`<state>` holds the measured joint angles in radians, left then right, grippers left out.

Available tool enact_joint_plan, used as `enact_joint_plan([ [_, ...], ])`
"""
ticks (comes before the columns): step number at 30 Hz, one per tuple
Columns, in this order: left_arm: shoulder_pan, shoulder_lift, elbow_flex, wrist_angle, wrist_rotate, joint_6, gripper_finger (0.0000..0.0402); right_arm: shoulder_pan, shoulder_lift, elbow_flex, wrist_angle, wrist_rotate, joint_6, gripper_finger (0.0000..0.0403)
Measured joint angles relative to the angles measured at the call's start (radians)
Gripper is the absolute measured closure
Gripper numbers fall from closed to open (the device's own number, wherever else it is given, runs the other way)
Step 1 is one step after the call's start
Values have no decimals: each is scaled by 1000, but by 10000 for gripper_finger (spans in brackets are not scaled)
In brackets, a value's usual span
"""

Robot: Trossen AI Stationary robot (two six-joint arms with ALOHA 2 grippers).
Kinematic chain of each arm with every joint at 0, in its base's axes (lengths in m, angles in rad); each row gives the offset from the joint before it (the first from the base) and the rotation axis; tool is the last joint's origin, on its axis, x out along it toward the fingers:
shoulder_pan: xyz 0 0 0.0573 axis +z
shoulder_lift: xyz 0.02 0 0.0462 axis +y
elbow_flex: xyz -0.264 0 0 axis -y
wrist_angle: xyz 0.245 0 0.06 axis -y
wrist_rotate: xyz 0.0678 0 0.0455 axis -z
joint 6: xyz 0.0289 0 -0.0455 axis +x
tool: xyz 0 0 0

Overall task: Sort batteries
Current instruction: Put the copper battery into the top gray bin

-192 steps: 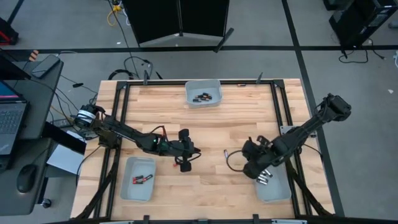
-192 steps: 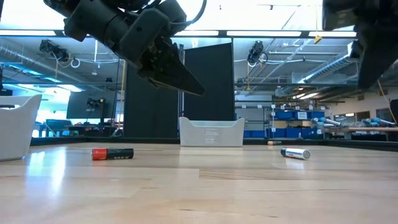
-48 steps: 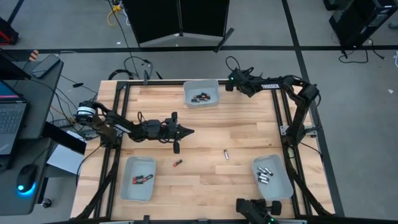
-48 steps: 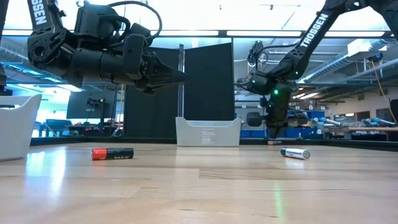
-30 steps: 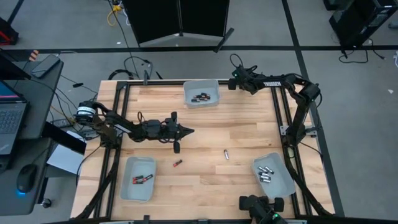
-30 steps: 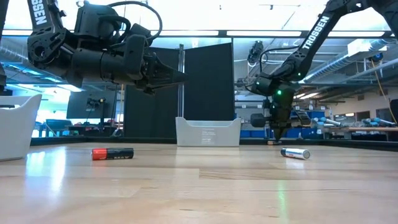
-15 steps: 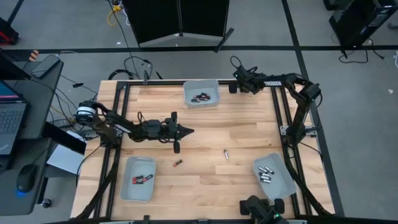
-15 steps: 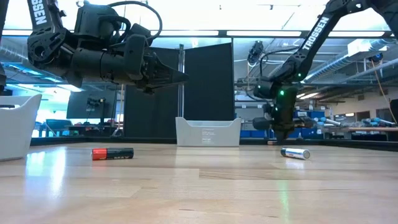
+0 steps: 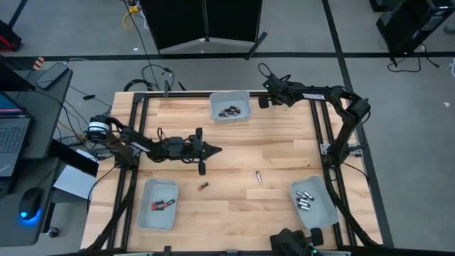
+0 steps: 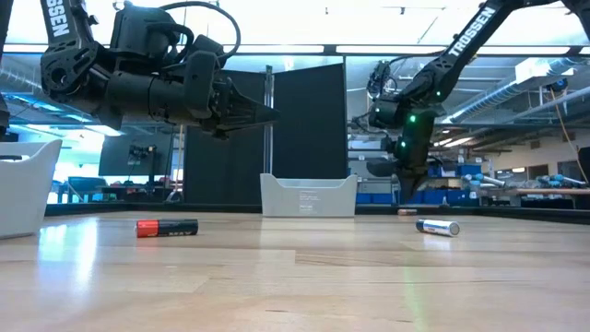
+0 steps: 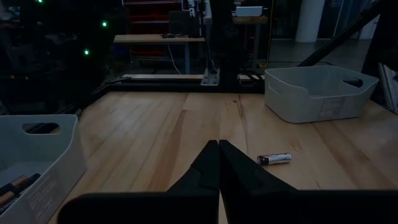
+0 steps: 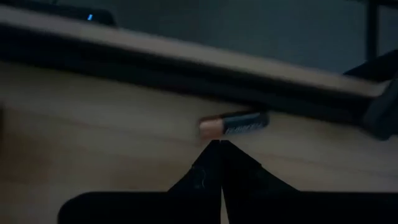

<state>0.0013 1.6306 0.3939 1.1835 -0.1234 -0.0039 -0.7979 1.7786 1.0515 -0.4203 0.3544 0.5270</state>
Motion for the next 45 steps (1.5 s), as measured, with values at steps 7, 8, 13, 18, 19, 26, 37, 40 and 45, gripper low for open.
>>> enact_joint_plan([
  [7,0,0,0,0,0,0,396,-32,35,0,28,35,12,393],
  [8,0,0,0,0,0,0,396,-33,47,0,45,37,11,393],
  [13,0,0,0,0,0,0,396,-34,96,1,112,41,11,393],
  [18,0,0,0,0,0,0,396,-27,100,0,66,32,-5,392],
  [19,0,0,0,0,0,0,396,-26,97,0,53,25,-6,392],
  [26,0,0,0,0,0,0,396,-2,91,0,15,-20,-24,392],
  [37,0,0,0,0,0,0,396,13,80,0,61,59,-34,392],
  [40,0,0,0,0,0,0,396,13,80,0,66,65,-52,392],
  [45,0,0,0,0,0,0,396,13,80,0,88,94,-60,392],
])
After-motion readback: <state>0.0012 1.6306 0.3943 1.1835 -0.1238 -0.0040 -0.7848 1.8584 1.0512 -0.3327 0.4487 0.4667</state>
